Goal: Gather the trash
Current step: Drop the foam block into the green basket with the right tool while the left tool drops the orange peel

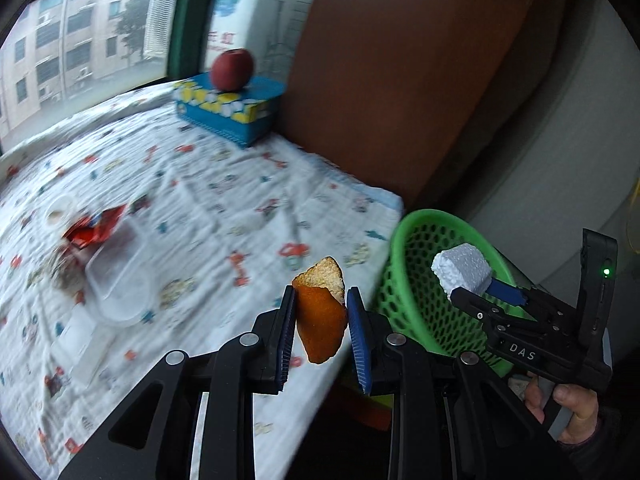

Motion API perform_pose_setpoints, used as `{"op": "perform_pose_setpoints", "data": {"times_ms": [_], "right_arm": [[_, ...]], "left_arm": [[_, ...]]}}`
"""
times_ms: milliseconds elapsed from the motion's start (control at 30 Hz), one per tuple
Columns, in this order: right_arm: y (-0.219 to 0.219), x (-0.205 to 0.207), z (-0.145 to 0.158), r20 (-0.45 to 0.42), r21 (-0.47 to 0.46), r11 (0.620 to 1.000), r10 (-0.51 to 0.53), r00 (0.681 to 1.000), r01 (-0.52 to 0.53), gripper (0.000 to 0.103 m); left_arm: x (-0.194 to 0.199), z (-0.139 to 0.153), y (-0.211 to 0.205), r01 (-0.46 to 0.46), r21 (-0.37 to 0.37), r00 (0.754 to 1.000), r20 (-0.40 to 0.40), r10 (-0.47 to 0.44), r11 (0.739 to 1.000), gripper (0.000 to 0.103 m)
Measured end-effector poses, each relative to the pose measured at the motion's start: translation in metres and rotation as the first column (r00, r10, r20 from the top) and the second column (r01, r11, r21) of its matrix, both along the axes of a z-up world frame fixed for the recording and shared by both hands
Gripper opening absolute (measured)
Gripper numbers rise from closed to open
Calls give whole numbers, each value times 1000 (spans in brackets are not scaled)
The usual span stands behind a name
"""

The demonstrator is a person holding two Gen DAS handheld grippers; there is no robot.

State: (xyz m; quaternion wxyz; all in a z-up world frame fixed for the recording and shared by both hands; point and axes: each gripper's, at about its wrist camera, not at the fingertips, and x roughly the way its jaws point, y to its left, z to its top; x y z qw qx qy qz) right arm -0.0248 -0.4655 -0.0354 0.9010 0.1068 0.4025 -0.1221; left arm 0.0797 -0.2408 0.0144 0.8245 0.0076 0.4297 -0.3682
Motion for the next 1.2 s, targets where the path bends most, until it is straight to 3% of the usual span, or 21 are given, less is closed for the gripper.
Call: {"op": "perform_pose_setpoints", "data": {"times_ms": [500, 1067, 1200], "right_arm": [[-61, -41, -7, -9, 30, 992, -125, 992, 126, 70], [-78, -82, 1, 43, 24, 983, -180, 983, 180, 72], [-80, -89, 2, 53, 35, 981, -192, 980, 190, 72]], "left_arm": [[-22, 5, -85, 157, 26, 988, -5, -157, 987, 25], [-46, -16, -156, 277, 64, 960, -49, -274, 959, 26], [-51, -23, -165, 292, 72, 956, -62, -288, 954, 29]]}}
